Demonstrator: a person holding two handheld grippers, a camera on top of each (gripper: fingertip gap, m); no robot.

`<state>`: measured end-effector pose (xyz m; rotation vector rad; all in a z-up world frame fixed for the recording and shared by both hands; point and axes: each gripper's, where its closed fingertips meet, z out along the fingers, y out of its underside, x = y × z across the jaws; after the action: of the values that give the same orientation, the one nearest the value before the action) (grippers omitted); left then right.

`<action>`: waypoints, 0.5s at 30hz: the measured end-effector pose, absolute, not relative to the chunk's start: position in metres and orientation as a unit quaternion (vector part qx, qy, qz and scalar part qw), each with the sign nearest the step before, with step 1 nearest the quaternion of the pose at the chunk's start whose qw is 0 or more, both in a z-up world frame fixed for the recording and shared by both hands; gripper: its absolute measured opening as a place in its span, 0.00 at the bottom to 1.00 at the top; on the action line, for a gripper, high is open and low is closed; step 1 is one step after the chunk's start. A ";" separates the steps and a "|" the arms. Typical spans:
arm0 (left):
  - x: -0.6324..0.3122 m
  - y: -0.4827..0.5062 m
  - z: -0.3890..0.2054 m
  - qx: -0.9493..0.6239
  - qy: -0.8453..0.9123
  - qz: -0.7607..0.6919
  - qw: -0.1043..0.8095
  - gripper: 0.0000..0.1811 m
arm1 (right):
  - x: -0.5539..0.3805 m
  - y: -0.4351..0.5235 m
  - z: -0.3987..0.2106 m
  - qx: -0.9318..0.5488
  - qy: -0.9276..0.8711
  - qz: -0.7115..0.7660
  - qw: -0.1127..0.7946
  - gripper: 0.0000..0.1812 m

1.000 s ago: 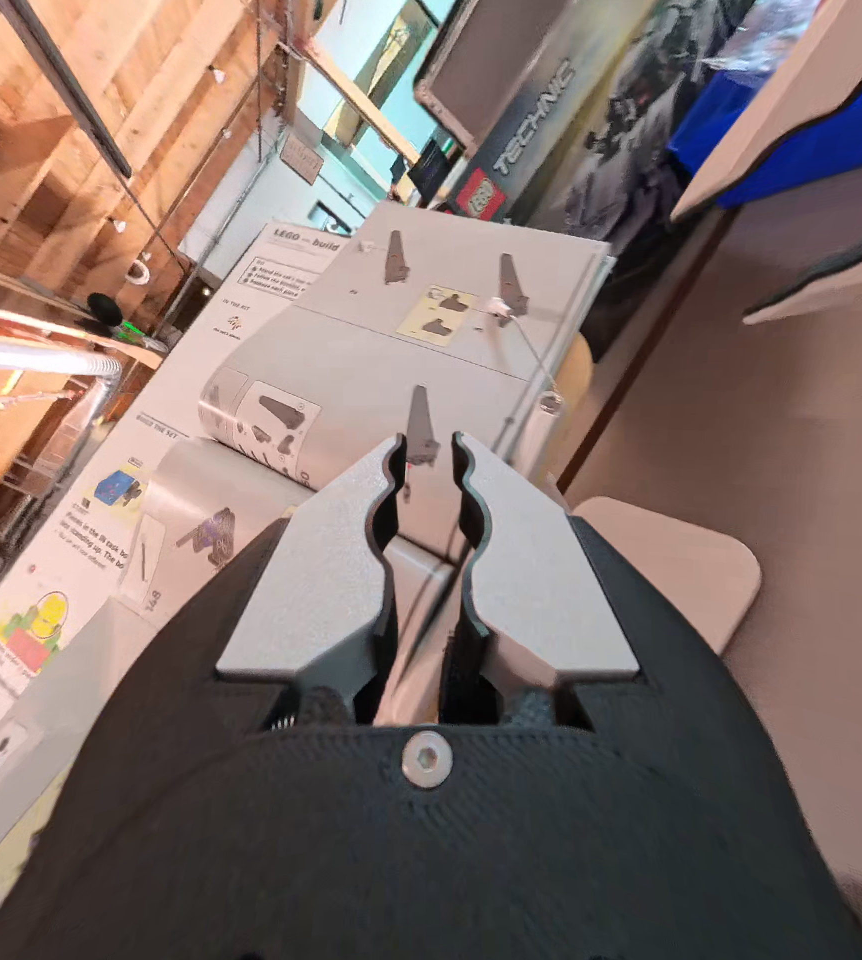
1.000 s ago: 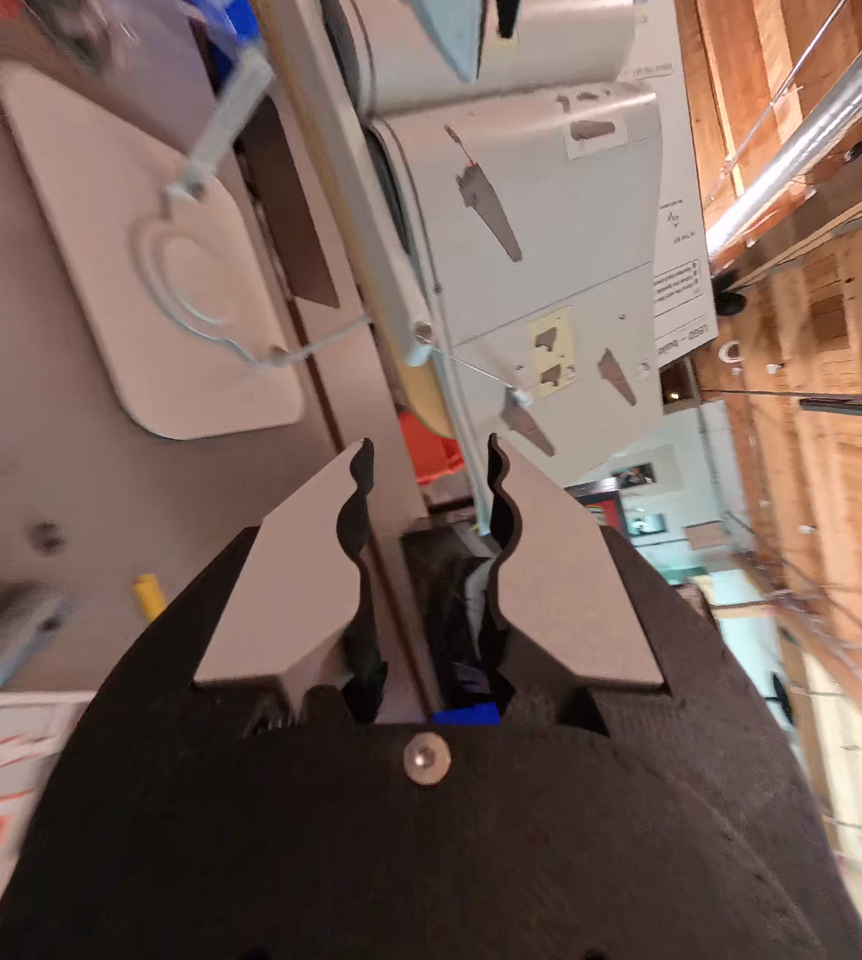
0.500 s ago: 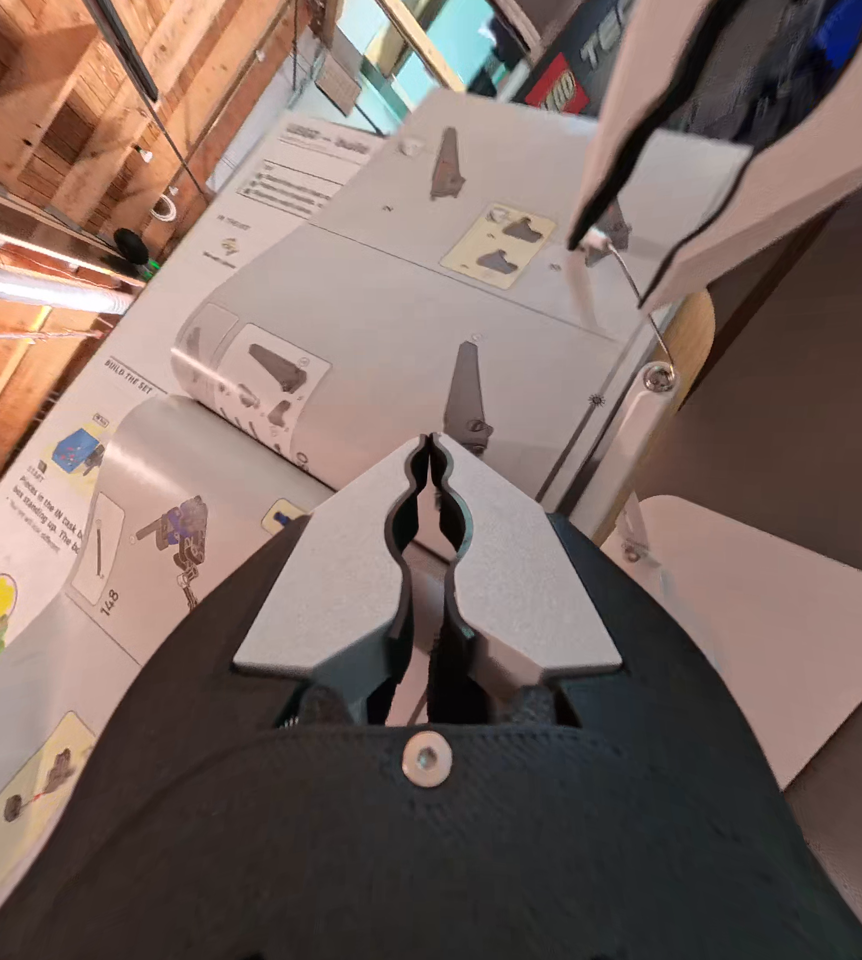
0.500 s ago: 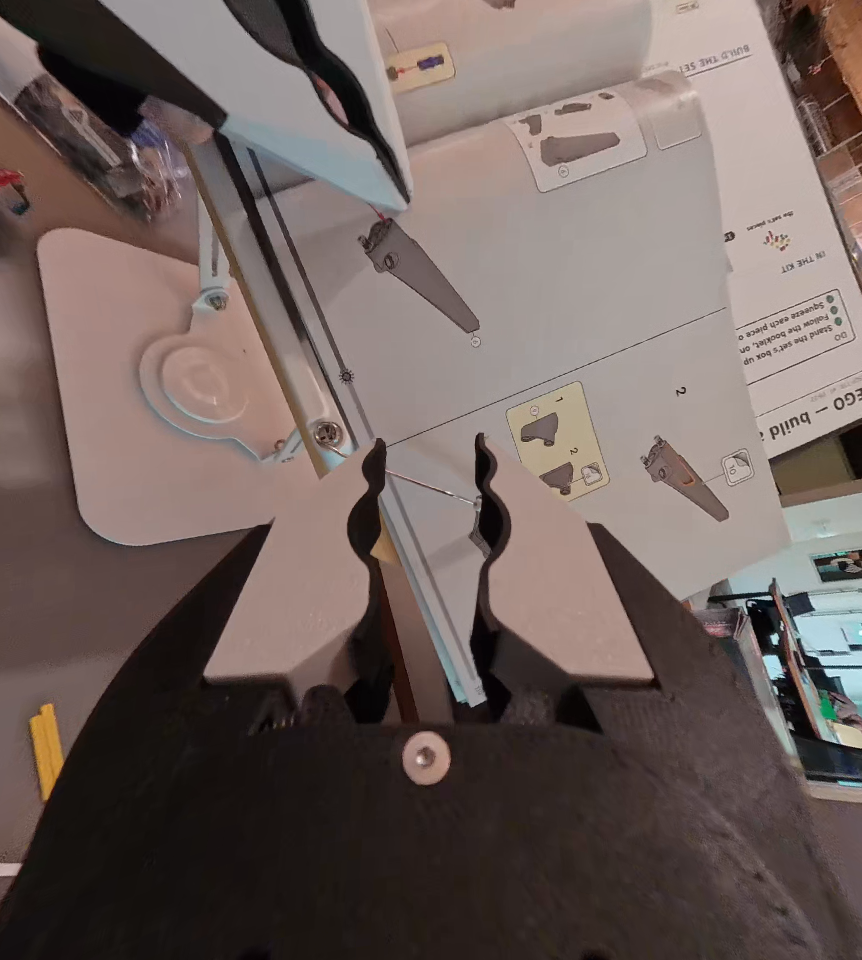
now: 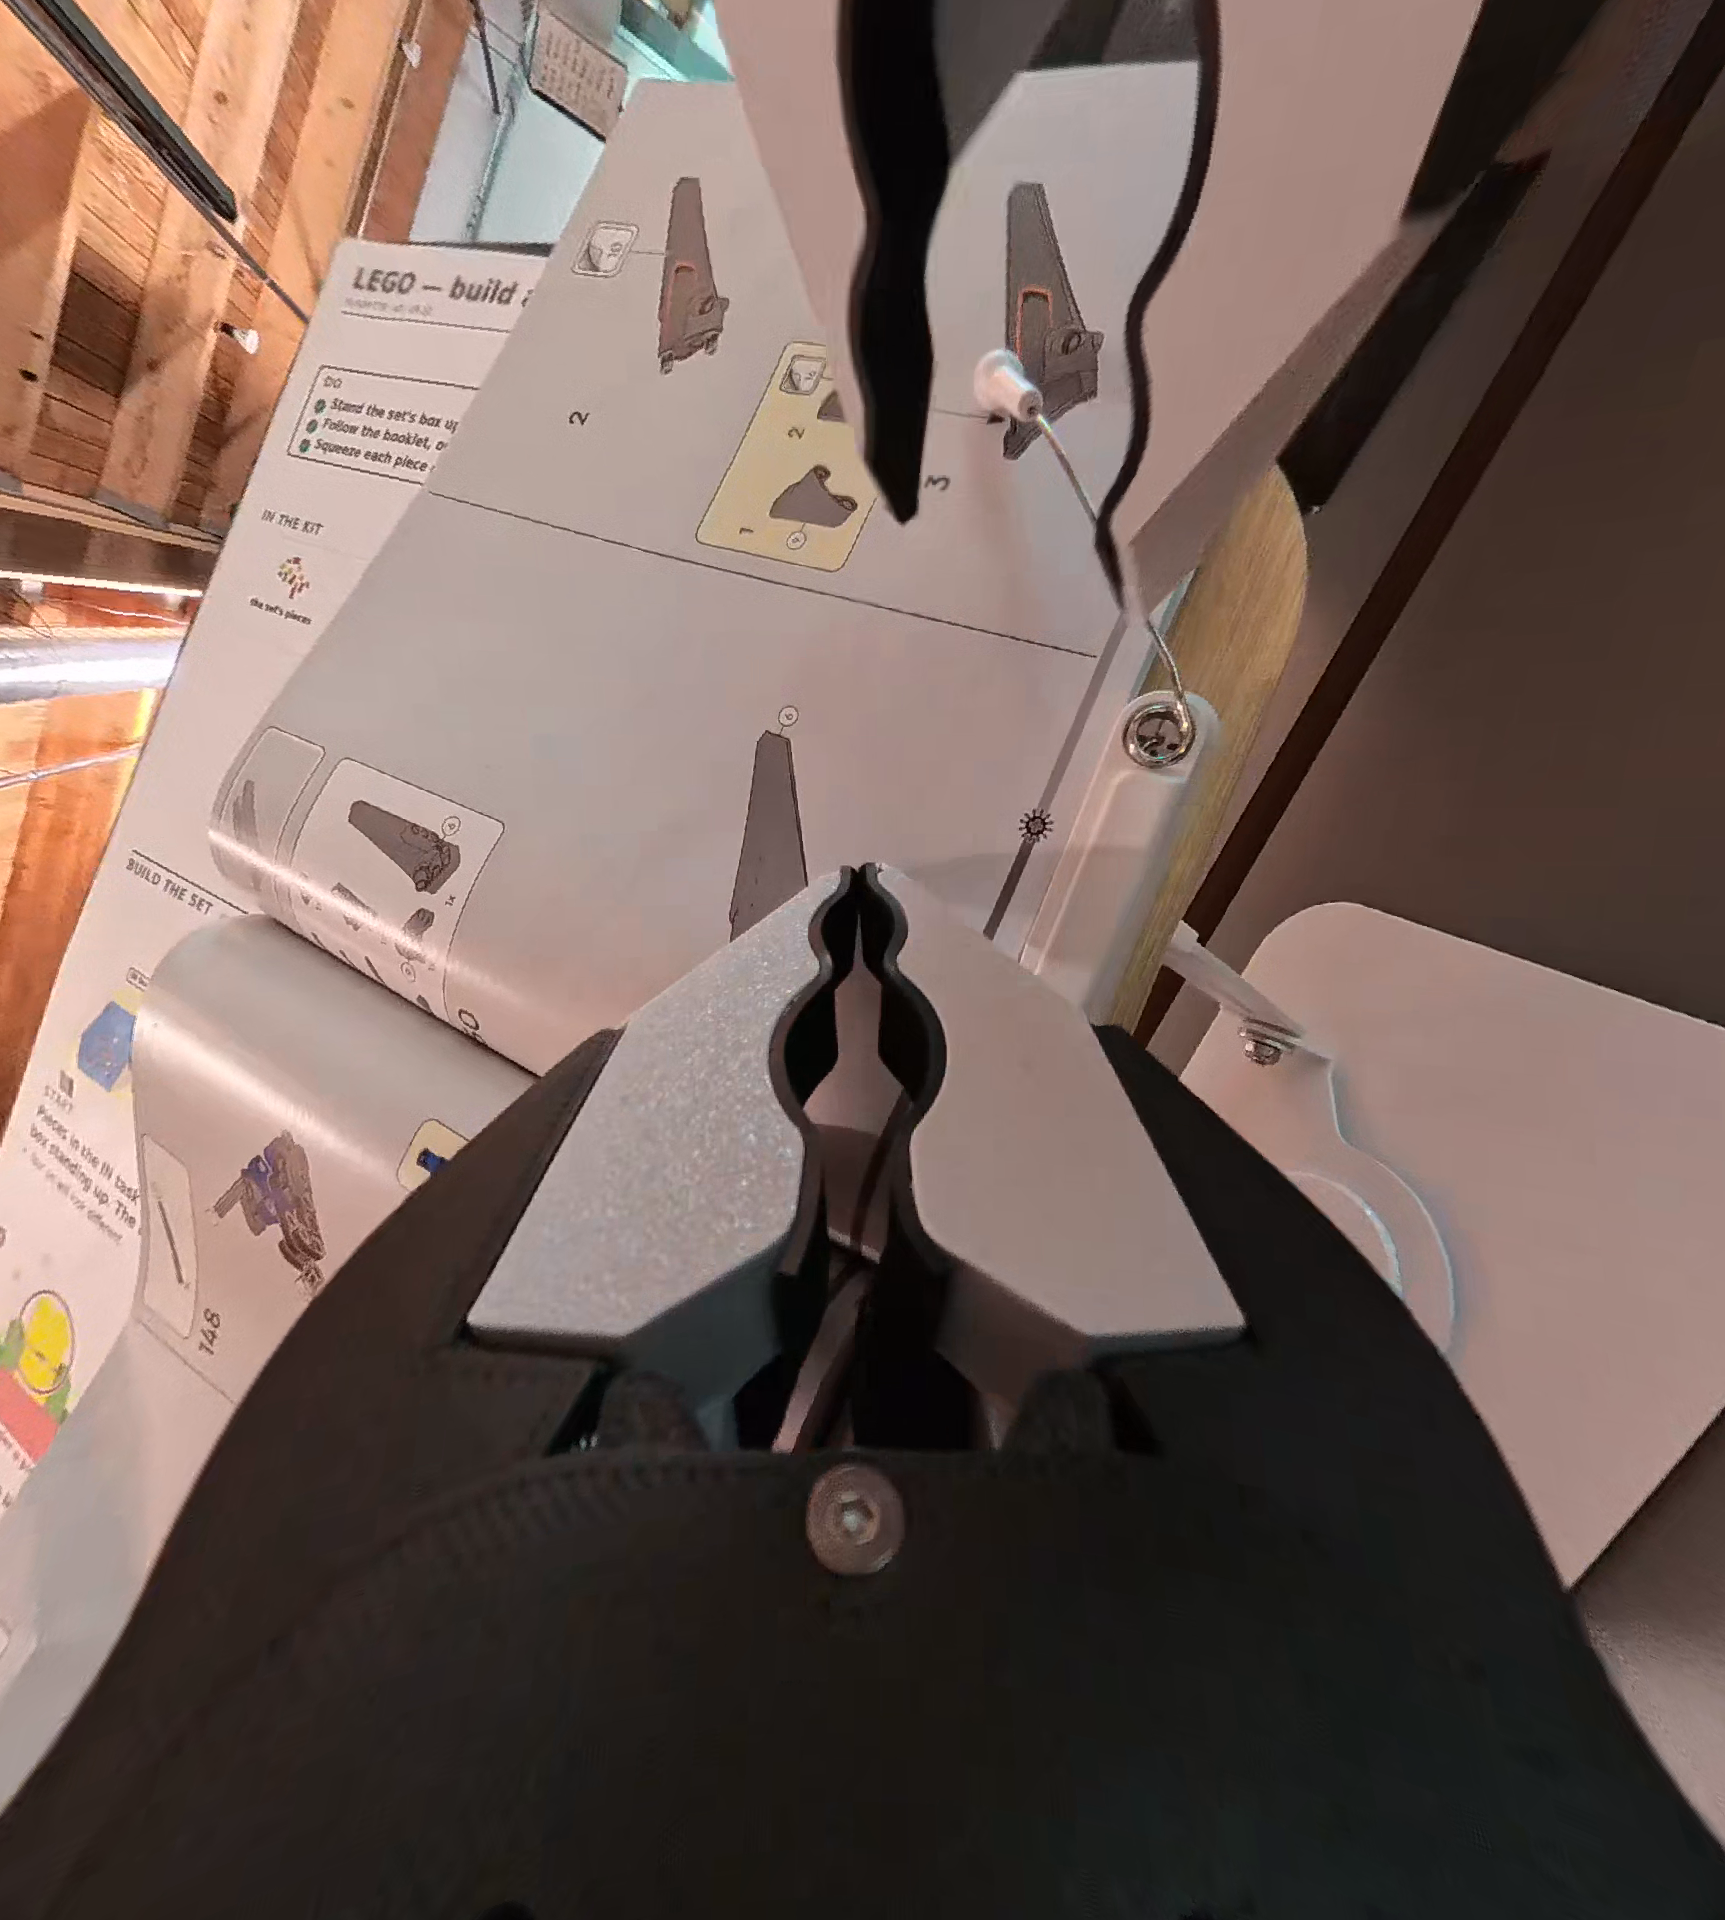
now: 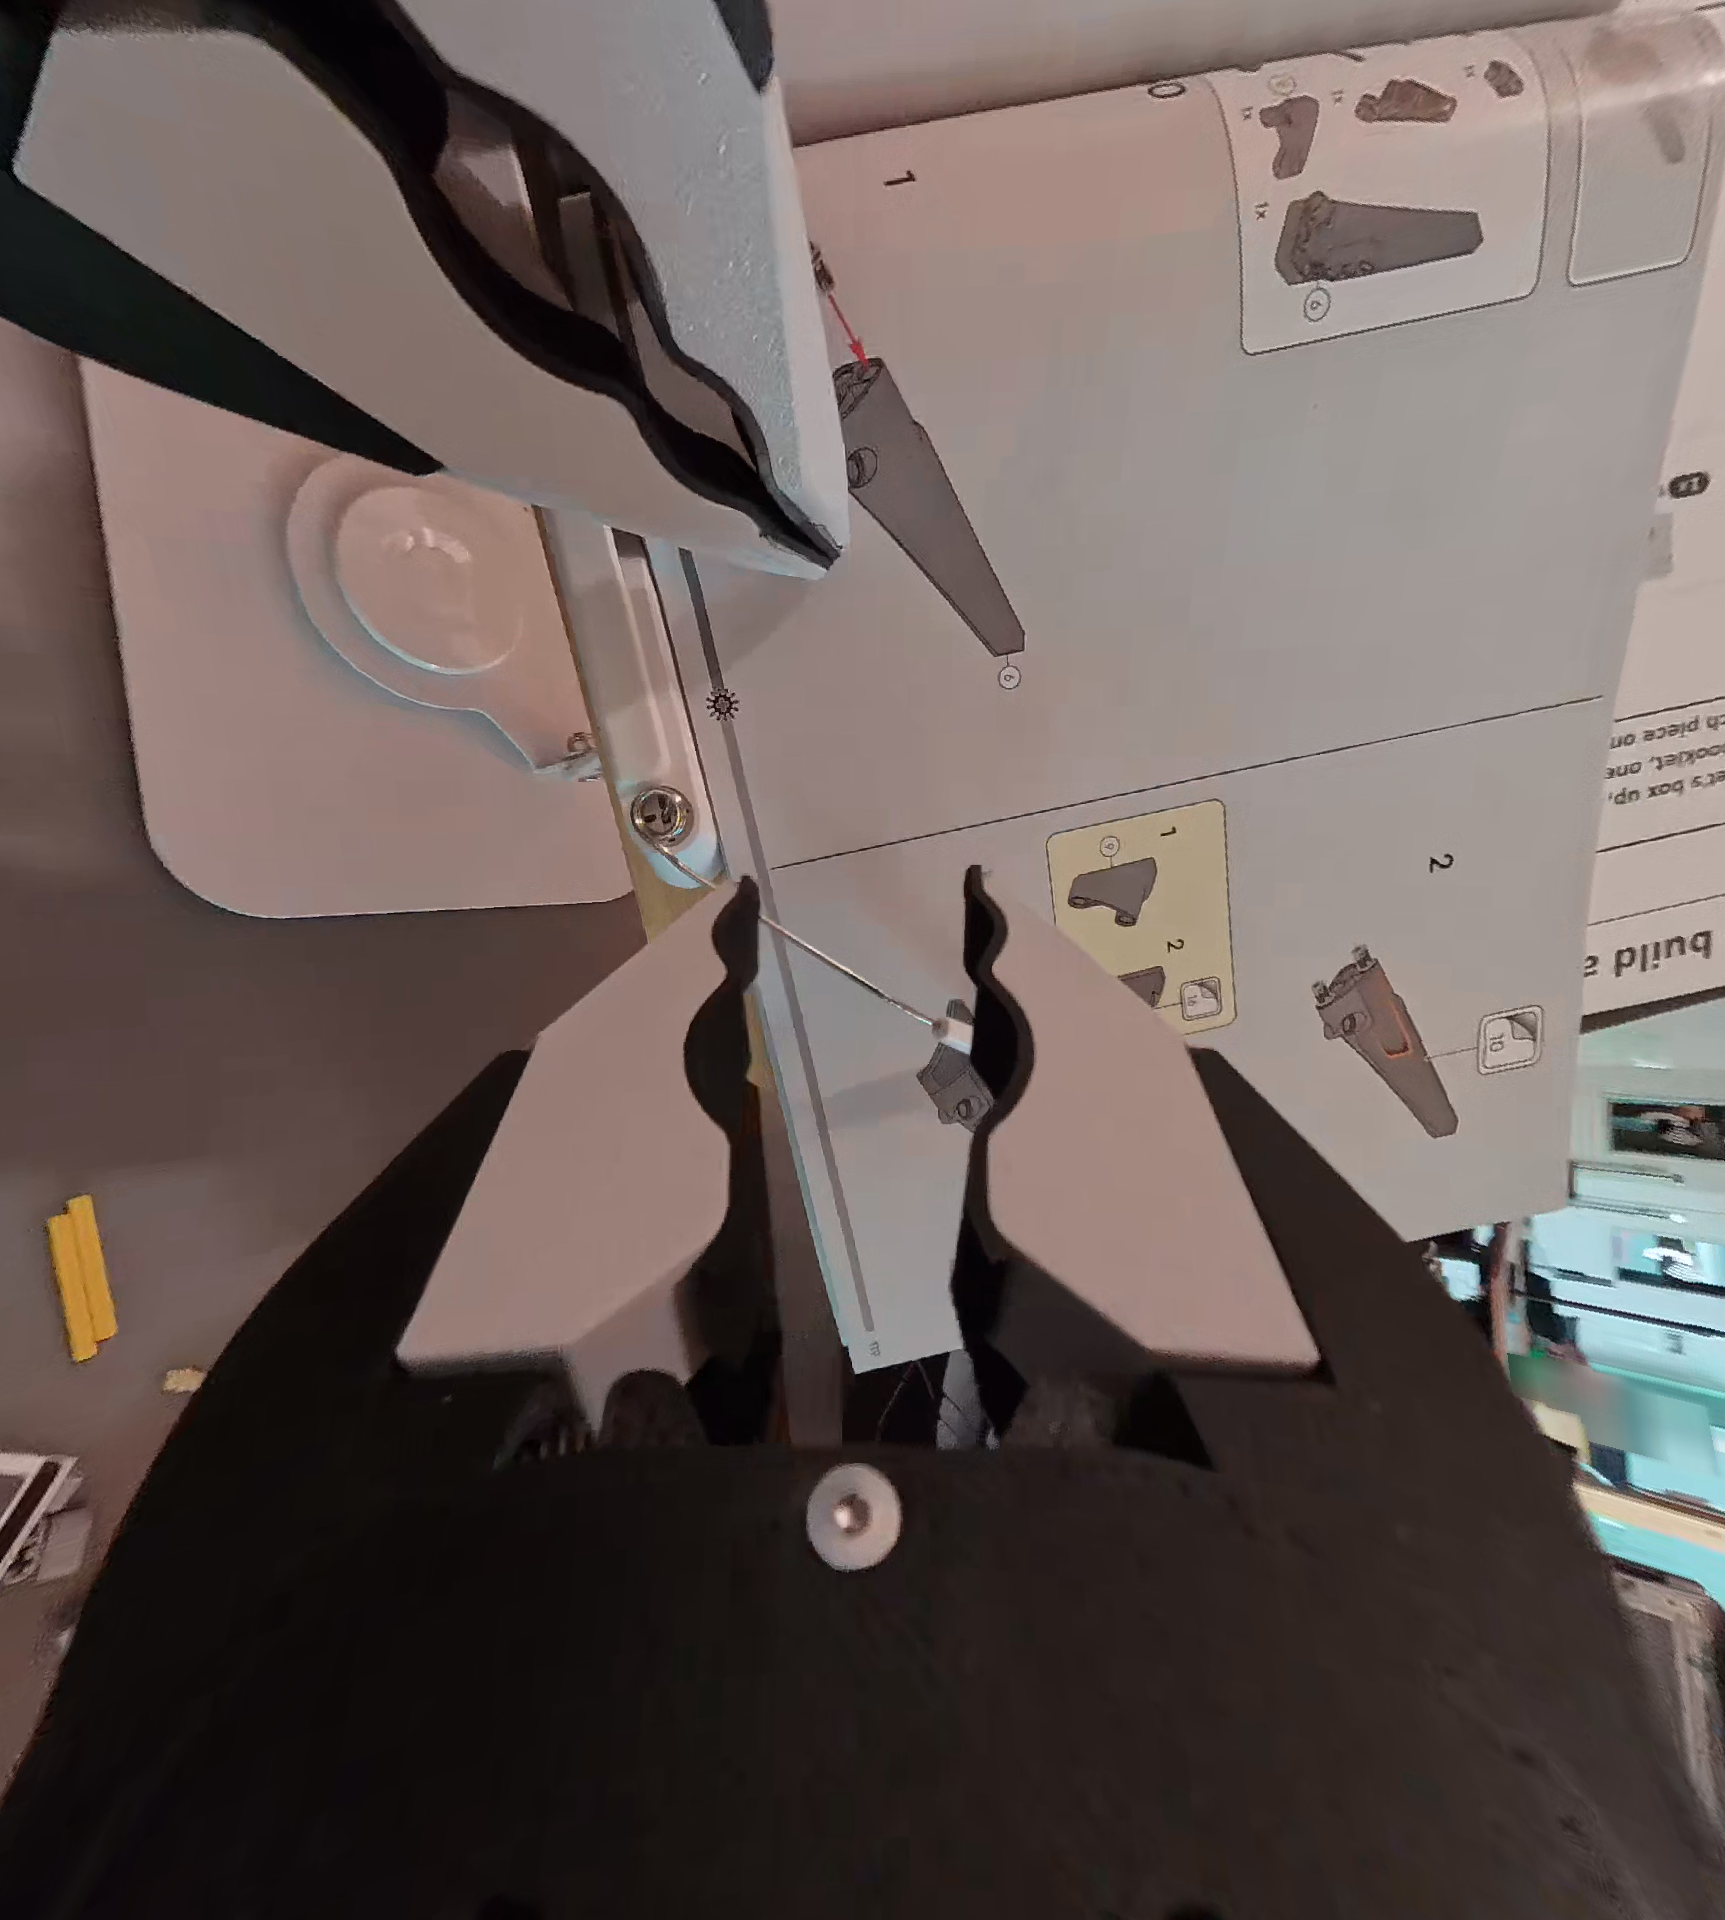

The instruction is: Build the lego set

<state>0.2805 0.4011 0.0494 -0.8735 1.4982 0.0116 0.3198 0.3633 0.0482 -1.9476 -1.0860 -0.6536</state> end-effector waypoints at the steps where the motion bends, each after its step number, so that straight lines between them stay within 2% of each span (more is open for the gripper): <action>1: 0.281 0.401 0.049 -0.384 0.659 0.007 0.647 0.00 | 0.320 0.361 0.048 -0.774 -0.431 -0.245 0.393 0.23; 5: 0.281 0.401 0.049 -0.387 0.660 0.000 0.644 0.00 | 0.334 0.356 0.032 -0.787 -0.450 -0.263 0.330 0.22; 10: 0.281 0.400 0.049 -0.386 0.658 0.002 0.647 0.00 | 0.342 0.360 0.023 -0.788 -0.445 -0.282 0.317 0.12; 11: 0.281 0.401 0.049 -0.388 0.657 0.001 0.647 0.00 | 0.342 0.358 0.021 -0.791 -0.443 -0.277 0.317 0.05; 15: 0.281 0.401 0.048 -0.391 0.655 0.007 0.646 0.00 | 0.340 0.346 0.008 -0.808 -0.432 -0.244 0.318 0.01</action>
<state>0.2811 0.4006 0.0481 -0.8888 1.4910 0.0170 0.3397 0.3463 0.0085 -2.1255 -1.1377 -0.6426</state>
